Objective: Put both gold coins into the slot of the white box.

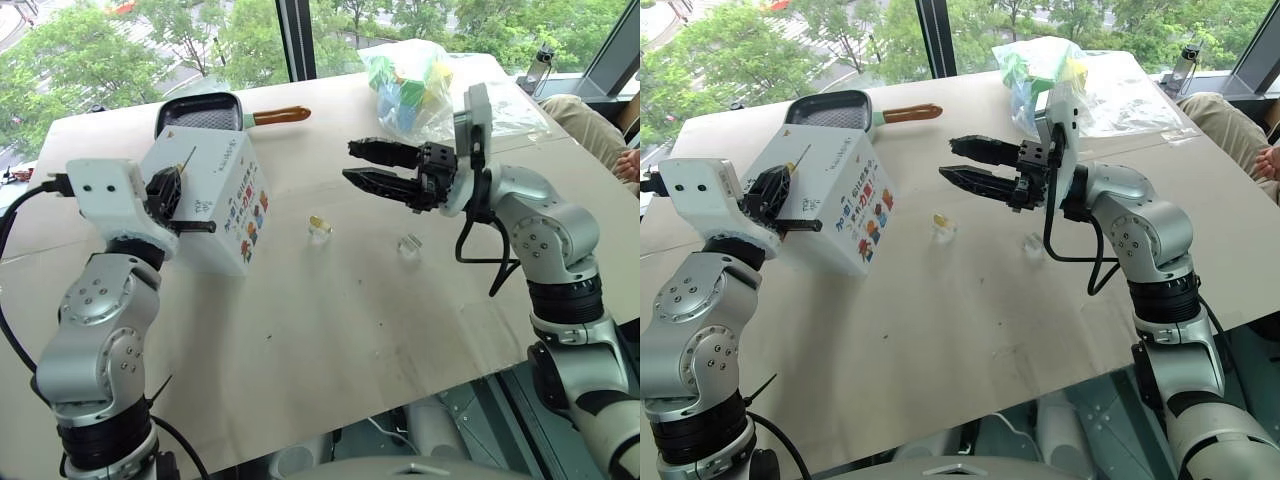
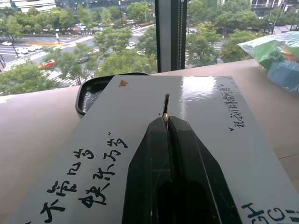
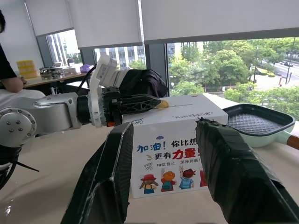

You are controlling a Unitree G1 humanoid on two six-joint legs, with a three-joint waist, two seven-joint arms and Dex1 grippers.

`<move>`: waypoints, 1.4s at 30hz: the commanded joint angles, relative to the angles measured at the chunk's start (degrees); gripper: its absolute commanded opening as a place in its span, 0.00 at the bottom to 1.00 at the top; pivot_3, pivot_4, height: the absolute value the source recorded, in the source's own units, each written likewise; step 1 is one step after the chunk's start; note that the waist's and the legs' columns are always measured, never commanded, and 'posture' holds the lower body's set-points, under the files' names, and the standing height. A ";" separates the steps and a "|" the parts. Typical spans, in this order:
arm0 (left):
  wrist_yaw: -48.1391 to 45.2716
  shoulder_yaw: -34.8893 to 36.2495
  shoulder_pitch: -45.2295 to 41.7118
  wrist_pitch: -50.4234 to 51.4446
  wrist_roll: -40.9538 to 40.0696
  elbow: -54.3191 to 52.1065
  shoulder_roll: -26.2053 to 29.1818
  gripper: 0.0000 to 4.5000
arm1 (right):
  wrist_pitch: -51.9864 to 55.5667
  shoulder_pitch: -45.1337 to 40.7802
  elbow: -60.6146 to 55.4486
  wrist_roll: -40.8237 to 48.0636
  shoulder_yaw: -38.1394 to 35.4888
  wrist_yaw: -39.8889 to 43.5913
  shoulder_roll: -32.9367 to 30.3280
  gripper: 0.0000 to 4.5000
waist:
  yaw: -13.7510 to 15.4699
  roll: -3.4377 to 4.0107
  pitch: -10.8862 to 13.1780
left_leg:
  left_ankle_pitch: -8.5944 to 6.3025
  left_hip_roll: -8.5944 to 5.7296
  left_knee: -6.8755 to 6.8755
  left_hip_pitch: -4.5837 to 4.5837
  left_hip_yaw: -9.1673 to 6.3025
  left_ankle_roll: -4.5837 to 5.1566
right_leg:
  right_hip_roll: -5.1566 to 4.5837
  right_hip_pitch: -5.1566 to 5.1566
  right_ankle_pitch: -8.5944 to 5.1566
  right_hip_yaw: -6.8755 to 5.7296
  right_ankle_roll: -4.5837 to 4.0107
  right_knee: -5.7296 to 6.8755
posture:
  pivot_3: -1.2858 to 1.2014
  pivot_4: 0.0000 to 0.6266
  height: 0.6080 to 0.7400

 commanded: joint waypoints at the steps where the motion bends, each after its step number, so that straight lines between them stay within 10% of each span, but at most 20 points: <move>1: -0.71 0.81 -0.36 -0.62 -0.53 -1.36 0.22 0.27 | -0.74 -0.70 -1.73 0.58 -1.22 0.11 0.16 0.53 | -0.03 0.00 0.00 | 0.00 0.00 0.00 0.00 0.00 0.00 | 0.00 0.00 0.00 0.00 0.00 0.00 | 0.52 0.24 0.85; 6: 0.19 0.88 -1.63 -2.63 1.26 -1.26 -0.03 0.77 | -0.73 -0.71 -1.72 0.59 -1.32 0.16 0.13 0.53 | -0.02 0.00 0.00 | 0.00 0.00 0.00 0.00 0.00 0.00 | 0.00 0.00 0.00 0.00 0.00 0.00 | 0.52 0.24 0.85; 15: -6.10 1.38 -2.63 -3.87 -9.26 -5.89 -0.87 0.77 | -1.50 0.19 -1.18 -0.55 -0.67 0.75 -0.14 0.53 | -0.20 -0.01 0.00 | 0.00 0.00 0.03 -0.04 -0.01 0.00 | 0.00 -0.01 0.00 0.00 0.00 -0.02 | 0.52 0.24 0.85; 22: -17.48 0.23 14.40 1.03 -16.81 -12.36 6.76 0.77 | -9.75 2.43 5.76 -14.22 6.25 -4.35 2.80 0.53 | -0.73 0.04 -0.02 | 0.00 0.09 -0.06 0.03 0.13 0.00 | 0.09 -0.06 -0.01 0.14 -0.01 0.00 | 0.52 0.24 0.85; 42: -28.91 9.86 34.93 -10.16 -14.60 -12.35 7.61 0.77 | -16.73 -0.71 31.11 -34.41 14.02 -21.31 21.68 0.53 | -0.65 0.05 -0.01 | 0.02 0.12 -0.07 0.05 0.15 -0.04 | 0.17 -0.09 -0.02 0.12 -0.05 0.05 | 0.52 0.24 0.85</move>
